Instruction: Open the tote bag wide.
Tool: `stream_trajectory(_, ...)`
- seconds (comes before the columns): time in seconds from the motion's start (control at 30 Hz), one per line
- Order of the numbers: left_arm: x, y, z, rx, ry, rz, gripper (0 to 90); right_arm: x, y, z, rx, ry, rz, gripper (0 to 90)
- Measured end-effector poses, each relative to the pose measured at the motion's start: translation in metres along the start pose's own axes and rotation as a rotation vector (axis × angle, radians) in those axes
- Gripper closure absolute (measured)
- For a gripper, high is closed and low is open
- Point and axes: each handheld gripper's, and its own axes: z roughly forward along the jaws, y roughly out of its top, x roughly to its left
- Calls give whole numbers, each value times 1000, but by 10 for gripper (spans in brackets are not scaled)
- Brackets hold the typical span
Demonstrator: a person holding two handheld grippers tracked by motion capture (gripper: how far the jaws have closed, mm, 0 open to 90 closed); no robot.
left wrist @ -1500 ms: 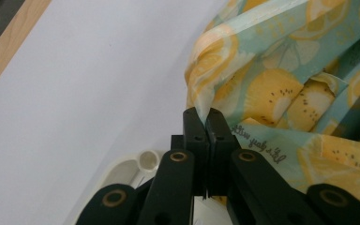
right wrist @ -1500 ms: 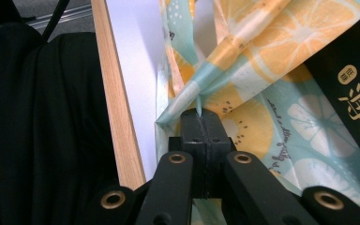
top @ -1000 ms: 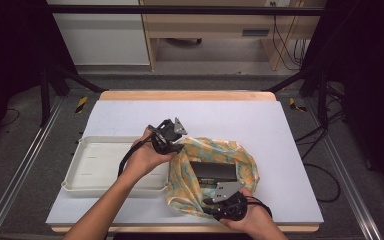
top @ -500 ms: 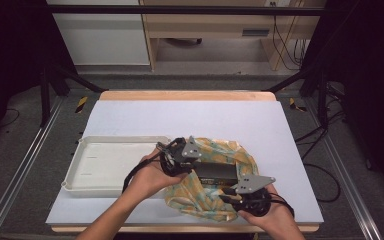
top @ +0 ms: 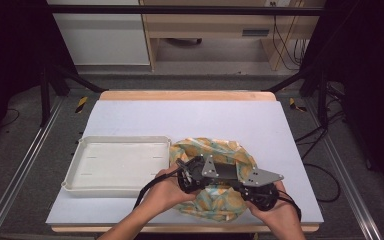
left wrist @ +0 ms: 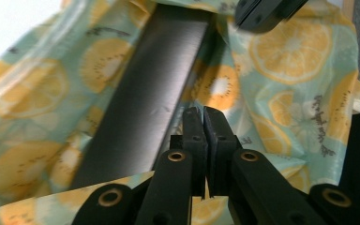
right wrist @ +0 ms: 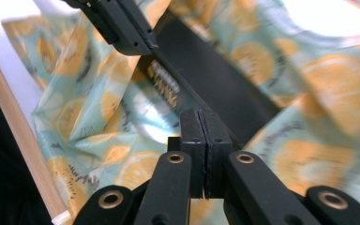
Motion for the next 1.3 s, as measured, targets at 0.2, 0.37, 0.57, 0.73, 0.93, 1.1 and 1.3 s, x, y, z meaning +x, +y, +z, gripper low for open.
stream_trajectory(0.2,-7,-8,11,34,0,14,891,0,-12,10,106,-29,-15,900)
stream_trajectory(0.37,-8,-16,19,50,7,12,897,-3,-21,10,124,-28,5,900)
stream_trajectory(0.57,-7,-29,20,72,56,-7,900,-7,-29,11,130,-31,21,900)
stream_trajectory(0.73,-5,-49,14,60,73,-79,900,-13,-35,9,129,-50,47,900)
stream_trajectory(0.93,-5,-64,12,62,97,-116,900,-21,-41,9,126,-66,75,900)
stream_trajectory(1.1,-4,-70,15,67,93,-137,900,-29,-47,11,134,-98,109,900)
stream_trajectory(1.3,-5,-73,15,73,87,-146,900,-41,-55,16,150,-122,143,900)
